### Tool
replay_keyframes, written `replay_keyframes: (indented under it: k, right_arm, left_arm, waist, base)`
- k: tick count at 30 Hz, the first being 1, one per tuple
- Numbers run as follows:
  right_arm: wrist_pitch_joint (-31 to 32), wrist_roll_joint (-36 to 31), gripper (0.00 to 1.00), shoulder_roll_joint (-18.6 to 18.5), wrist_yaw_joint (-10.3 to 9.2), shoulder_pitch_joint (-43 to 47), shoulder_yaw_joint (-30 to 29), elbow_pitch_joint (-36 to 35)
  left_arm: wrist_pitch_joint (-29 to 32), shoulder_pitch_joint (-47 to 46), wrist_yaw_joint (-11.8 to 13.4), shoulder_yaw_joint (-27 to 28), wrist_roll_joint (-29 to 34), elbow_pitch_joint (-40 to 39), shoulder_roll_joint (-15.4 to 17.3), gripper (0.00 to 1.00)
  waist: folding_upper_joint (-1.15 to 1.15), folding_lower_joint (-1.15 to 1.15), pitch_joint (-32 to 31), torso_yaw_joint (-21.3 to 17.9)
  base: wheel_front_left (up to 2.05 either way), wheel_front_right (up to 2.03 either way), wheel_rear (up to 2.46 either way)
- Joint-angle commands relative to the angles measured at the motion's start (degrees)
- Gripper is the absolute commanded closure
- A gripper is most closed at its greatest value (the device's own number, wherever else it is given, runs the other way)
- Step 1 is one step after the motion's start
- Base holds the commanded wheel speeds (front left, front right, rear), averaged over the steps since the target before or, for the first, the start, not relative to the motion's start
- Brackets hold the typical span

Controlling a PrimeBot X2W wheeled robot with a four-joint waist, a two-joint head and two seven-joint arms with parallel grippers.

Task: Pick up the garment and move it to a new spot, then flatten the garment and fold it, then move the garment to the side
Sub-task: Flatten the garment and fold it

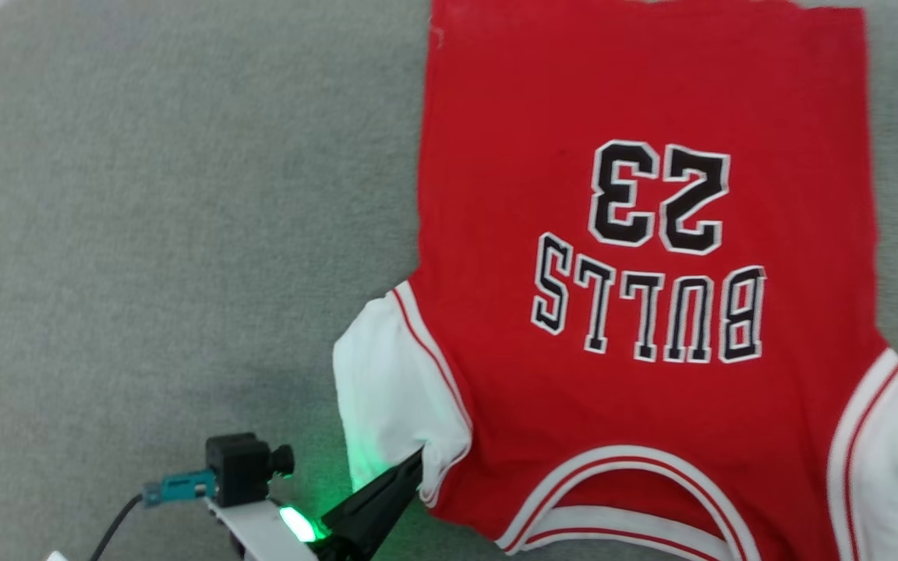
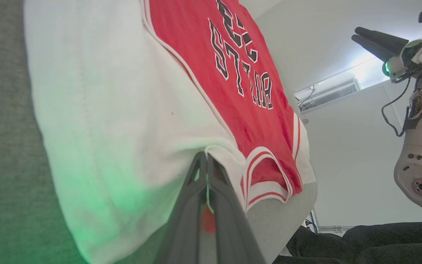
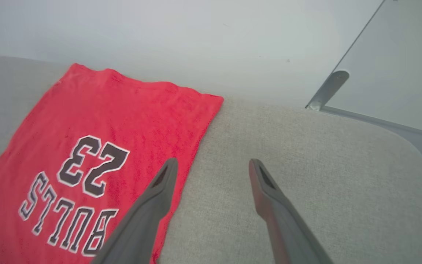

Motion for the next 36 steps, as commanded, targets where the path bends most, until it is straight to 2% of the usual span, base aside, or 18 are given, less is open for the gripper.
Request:
replay_keyframes:
  k: [1, 4, 7, 14, 20, 27, 28, 30, 36]
  right_arm:
    - [-0.1, -1.7, 0.00, 0.8, -0.04, -2.5, 1.7, 1.8]
    - [0.3, -9.2, 0.00, 2.6, -0.04, -12.9, 7.0, 10.8]
    - [0.6, -14.5, 0.00, 4.5, -0.04, -21.1, 9.6, 20.2]
    - [2.0, -23.7, 0.00, 6.6, -0.04, -33.7, 8.8, 36.9]
    - [2.7, -28.3, 0.00, 8.3, -0.04, -38.3, 8.0, 44.5]
    - [6.8, -29.1, 0.00, 9.9, -0.01, -37.0, 10.4, 49.7]
    - [7.0, -28.8, 0.46, 10.0, -0.01, -37.0, 10.4, 49.9]
    - [7.1, -28.3, 1.00, 10.1, -0.01, -36.8, 10.3, 50.0]
    - [3.7, -26.2, 1.00, 9.1, -0.01, -35.6, 9.3, 48.8]
  left_arm:
    - [-0.2, -1.0, 0.0, -0.3, 0.4, 0.0, -0.3, 1.00]
    - [-0.4, -3.6, 0.0, -1.4, 0.7, -0.1, -1.2, 1.00]
    - [-0.5, -5.8, 0.0, -2.9, 1.0, -0.4, -1.8, 1.00]
    - [-1.4, -9.5, 0.1, -6.0, 0.8, -0.3, -2.3, 1.00]
    - [-2.2, -11.6, 0.2, -7.8, 0.3, 0.1, -1.9, 1.00]
    - [-2.6, -13.0, 0.5, -8.4, -0.3, 0.8, -1.2, 1.00]
    - [-2.7, -13.2, 0.5, -8.4, -0.4, 0.9, -1.2, 1.00]
    - [-2.7, -13.5, 0.5, -8.6, -0.4, 1.1, -1.3, 1.00]
    - [-2.8, -12.9, 0.5, -6.8, 0.1, 1.5, -2.3, 1.00]
  waist:
    - [0.00, 0.00, 3.0, 2.9]
    - [0.00, 0.00, 5.3, 4.8]
    - [0.00, 0.00, 7.4, 7.0]
    - [0.00, 0.00, 11.9, 10.9]
    - [0.00, 0.00, 14.4, 12.3]
    - [0.00, 0.00, 15.4, 12.0]
    - [0.00, 0.00, 15.4, 11.9]
    - [0.00, 0.00, 15.3, 11.7]
    - [0.00, 0.00, 13.3, 10.8]
  base:
    - [0.00, 0.00, 0.00]
    - [0.00, 0.00, 0.00]
    - [0.00, 0.00, 0.00]
    - [0.00, 0.00, 0.00]
    - [0.00, 0.00, 0.00]
    - [0.00, 0.00, 0.00]
    - [0.00, 0.00, 0.00]
    - [0.00, 0.00, 0.00]
    - [0.00, 0.00, 0.00]
